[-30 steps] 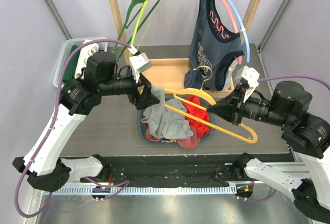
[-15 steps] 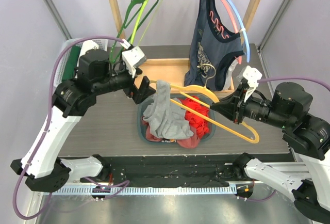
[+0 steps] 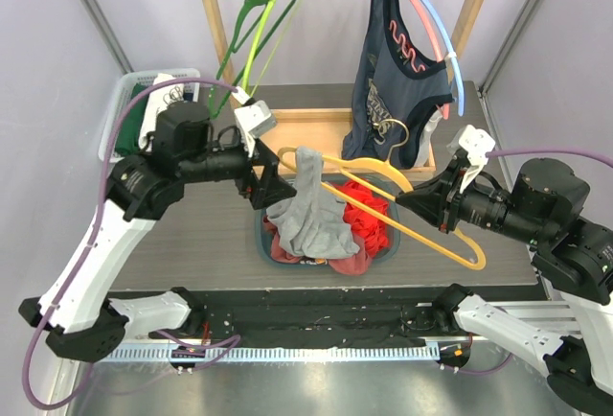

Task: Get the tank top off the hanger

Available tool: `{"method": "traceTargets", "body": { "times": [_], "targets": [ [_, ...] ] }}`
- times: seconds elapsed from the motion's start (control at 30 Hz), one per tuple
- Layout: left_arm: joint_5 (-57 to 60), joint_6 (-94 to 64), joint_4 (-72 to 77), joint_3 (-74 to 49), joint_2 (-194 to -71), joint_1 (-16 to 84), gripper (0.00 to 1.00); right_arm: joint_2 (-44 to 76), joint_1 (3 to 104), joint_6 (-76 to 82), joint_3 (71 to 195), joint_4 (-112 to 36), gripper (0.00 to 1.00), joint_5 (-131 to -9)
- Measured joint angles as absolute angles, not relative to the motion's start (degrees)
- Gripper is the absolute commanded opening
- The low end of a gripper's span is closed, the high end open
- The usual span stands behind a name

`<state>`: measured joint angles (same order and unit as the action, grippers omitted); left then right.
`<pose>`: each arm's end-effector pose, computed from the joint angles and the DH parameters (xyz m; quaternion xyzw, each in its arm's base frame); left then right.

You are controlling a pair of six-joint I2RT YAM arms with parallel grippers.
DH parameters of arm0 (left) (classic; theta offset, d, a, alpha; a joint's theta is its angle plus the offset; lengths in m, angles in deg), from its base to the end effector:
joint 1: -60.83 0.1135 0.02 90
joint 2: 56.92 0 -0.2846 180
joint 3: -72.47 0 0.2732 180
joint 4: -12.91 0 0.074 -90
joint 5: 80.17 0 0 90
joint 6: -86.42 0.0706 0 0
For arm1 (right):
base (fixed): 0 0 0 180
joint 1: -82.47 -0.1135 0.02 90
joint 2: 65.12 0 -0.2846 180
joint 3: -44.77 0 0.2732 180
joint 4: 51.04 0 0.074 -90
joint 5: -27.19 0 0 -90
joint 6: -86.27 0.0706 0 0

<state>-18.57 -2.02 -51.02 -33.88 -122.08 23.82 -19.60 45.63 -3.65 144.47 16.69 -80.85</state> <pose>0.1647 -0.1662 0.4991 0.3948 0.7170 -0.3580 0.4492 0.0811 0.0881 0.5050 -0.3367 0.7057 0.3103 0.5407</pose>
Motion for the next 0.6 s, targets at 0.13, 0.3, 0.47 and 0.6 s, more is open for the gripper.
{"method": "traceTargets", "body": {
  "times": [0.13,0.3,0.47,0.6],
  "targets": [
    [-22.88,-5.32,-50.73,-33.14,-125.28,23.82,0.84,-19.52,45.63,-3.28,144.45,15.91,0.01,-80.92],
    [-24.96,-7.85,-49.4,-33.14,-127.07,23.82,0.84,-19.49,45.63,-3.08,144.34,15.53,0.01,-81.03],
    [-25.0,-8.94,-48.42,-33.51,-128.34,23.82,0.81,-19.78,45.63,-2.71,143.32,14.81,0.01,-81.51],
    [-25.0,-9.19,-48.04,-34.27,-129.32,23.82,0.69,-20.17,45.63,-2.4,142.75,14.57,0.01,-81.58]
  ]
}}
